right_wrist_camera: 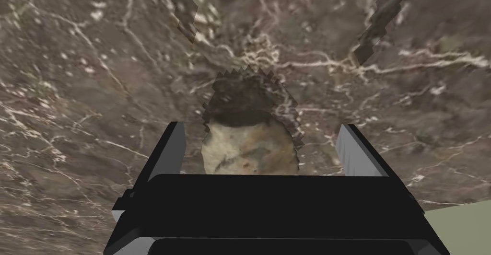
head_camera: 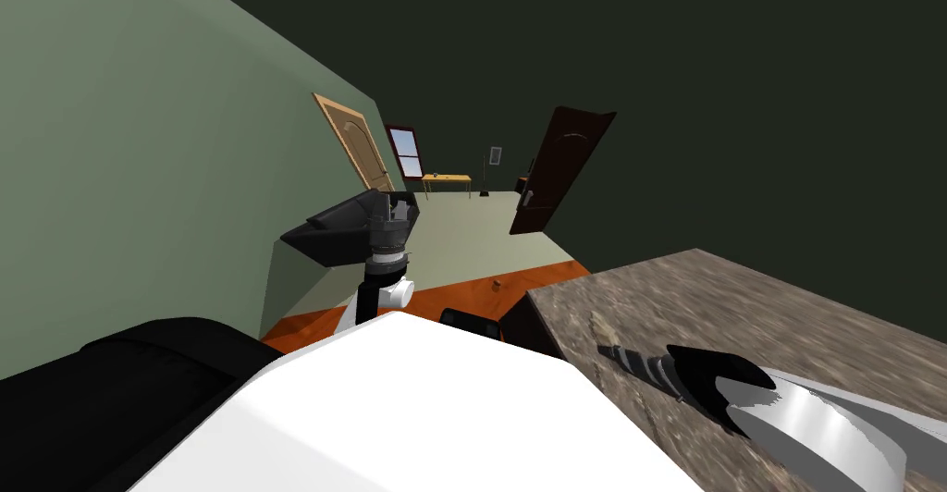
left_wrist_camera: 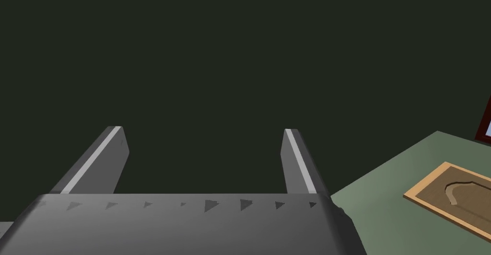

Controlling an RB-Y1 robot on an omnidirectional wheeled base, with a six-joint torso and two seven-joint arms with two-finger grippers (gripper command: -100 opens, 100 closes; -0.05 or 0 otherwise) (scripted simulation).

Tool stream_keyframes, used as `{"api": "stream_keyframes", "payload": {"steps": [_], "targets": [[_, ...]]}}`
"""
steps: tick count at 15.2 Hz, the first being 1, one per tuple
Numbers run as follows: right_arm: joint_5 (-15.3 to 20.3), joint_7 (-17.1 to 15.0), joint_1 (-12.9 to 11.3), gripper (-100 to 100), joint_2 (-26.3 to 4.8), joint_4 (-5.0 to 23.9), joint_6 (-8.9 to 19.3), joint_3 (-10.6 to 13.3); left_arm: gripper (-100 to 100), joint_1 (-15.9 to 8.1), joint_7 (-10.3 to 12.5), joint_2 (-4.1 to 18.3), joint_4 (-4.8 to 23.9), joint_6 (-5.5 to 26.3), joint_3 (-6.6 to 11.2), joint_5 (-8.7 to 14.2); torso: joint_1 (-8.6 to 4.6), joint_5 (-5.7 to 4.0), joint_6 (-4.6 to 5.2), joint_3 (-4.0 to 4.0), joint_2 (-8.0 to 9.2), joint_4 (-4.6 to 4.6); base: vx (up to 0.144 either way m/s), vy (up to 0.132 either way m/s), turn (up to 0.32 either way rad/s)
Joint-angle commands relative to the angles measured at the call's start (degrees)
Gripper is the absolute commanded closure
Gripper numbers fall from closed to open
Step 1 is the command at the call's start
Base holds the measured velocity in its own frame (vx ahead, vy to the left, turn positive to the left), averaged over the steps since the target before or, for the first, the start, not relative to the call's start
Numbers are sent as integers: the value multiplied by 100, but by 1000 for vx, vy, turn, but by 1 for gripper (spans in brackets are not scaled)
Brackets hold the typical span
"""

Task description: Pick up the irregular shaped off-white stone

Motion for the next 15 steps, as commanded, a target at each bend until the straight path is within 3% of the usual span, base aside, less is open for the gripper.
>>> {"api": "stream_keyframes", "payload": {"steps": [1,3,5,9,10,11,15], "targets": [[0,0,0,-100,0,0,0,0,0,0,0,0,0,0,0,0,0,0,0,0,0,0,24,0,2],[168,14,27,-100,324,200,13,64,0,-1,0,0,0,0,0,0,0,-1,-2,7,12,2,1,3,151],[168,14,27,-100,324,200,13,64,0,-1,0,0,0,0,0,0,-1,0,-1,13,22,5,-8,0,72],[351,-4,56,-100,644,394,9,130,0,-1,0,0,0,0,0,0,0,-1,0,16,27,6,-7,2,88],[274,13,61,-100,536,351,-21,122,0,-1,0,0,0,0,0,0,0,-1,0,16,27,6,-3,-1,32],[283,10,64,100,548,360,-27,127,0,-1,0,0,0,0,0,0,0,0,1,16,26,7,0,0,0],[285,14,65,100,542,363,-24,128,0,-1,0,0,0,0,0,0,0,-6,-1,12,21,5,0,-2,-3]]}}
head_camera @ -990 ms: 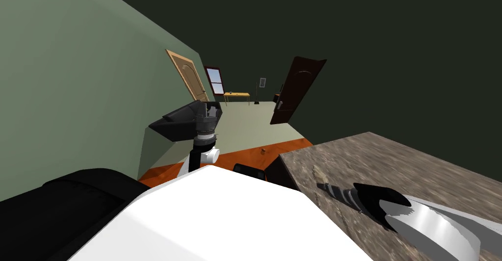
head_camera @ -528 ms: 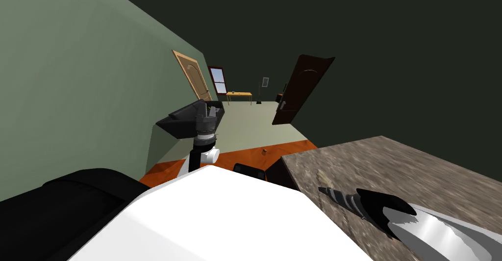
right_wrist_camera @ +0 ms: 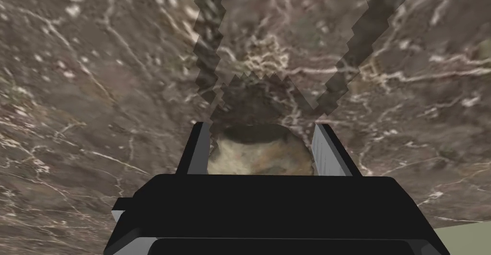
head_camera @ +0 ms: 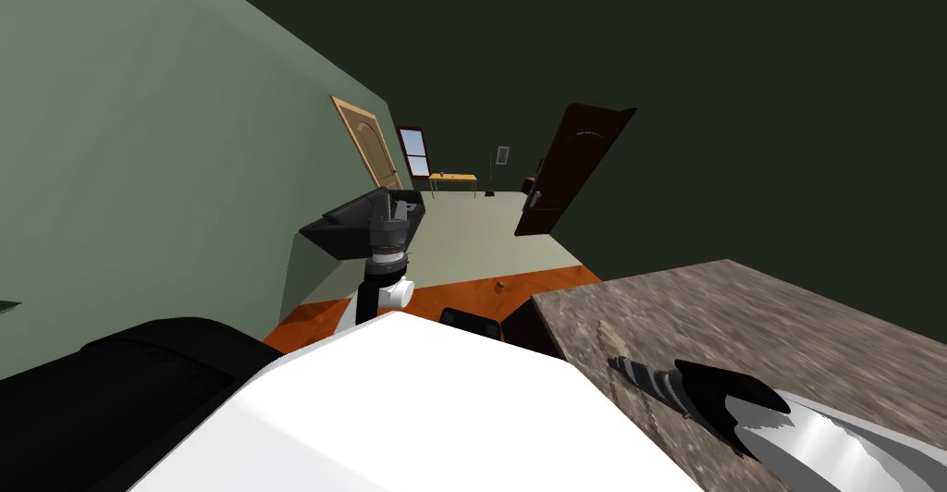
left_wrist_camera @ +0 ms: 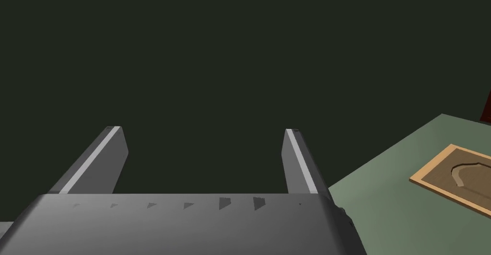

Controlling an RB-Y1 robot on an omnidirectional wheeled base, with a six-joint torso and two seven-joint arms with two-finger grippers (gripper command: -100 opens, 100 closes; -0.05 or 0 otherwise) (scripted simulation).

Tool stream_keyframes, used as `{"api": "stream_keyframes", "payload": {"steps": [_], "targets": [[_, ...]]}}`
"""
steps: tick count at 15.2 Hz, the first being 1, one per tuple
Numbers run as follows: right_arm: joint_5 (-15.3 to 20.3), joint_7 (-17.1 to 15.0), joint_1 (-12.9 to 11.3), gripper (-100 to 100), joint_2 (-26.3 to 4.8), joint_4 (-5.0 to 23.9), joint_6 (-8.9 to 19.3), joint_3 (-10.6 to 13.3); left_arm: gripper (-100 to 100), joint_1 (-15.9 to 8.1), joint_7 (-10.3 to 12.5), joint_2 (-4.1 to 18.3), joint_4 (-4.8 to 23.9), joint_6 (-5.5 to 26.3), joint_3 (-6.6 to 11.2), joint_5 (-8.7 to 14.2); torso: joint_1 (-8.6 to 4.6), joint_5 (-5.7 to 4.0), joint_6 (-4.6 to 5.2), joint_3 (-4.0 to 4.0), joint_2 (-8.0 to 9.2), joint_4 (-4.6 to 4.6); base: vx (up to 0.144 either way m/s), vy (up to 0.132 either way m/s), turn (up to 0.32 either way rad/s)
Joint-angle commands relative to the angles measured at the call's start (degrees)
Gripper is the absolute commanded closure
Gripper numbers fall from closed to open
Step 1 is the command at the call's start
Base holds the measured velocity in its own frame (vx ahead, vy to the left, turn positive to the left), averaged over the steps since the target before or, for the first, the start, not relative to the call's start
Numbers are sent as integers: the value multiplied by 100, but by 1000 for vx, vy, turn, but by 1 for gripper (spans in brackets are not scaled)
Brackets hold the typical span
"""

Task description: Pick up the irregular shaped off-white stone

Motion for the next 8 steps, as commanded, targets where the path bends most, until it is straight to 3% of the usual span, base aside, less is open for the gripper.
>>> {"api": "stream_keyframes", "payload": {"steps": [1,7,8], "targets": [[-116,1,-38,100,-219,-163,37,-63,0,0,0,0,0,0,0,0,0,0,0,0,0,0,5,-4,-194],[-299,19,-68,100,-538,-357,41,-130,0,0,0,0,0,0,0,0,5,5,0,-1,-2,1,7,1,-98],[-334,112,-69,100,-441,-275,45,-112,0,0,0,0,0,0,0,0,6,6,0,-1,-2,0,3,-1,-30]]}}
